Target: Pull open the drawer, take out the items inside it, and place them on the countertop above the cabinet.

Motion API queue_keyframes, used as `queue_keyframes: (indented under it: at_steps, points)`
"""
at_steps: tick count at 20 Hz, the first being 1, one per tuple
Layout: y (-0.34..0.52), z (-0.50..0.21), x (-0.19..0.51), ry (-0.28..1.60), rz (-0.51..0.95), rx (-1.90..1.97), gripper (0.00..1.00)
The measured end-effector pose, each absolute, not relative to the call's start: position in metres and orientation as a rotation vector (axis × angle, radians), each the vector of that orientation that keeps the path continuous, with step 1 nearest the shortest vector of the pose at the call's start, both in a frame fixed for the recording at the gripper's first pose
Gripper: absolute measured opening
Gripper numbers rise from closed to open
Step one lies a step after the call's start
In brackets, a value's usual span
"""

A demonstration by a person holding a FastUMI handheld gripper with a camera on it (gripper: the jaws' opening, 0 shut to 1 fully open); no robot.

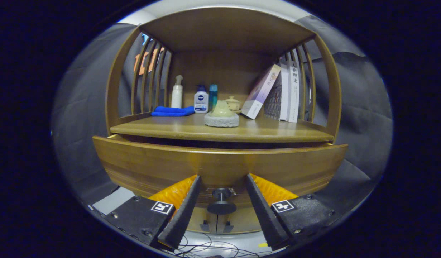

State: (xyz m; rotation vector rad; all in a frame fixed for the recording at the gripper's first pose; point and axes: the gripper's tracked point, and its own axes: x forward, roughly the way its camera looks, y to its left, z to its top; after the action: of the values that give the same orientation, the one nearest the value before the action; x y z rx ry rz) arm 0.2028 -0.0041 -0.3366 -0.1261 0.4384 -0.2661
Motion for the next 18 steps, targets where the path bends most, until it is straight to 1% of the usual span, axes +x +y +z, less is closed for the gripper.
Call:
queue_keyframes:
  at_steps: [5,8,10,14,18]
  points:
    - [-0.012,-0.343,0.231,0.438,-0.277,-0.179,0.86]
    - [-0.011,-0.344,0.229,0.440,-0.272,-0.204,0.87]
    - [-0.005,-0.340,0.224,0.449,-0.232,-0.190,0.87]
    - [0.007,-0.288,0.187,0.371,-0.156,-0.108,0.88]
    - [0.025,-0.213,0.129,0.264,-0.059,-0.096,0.88]
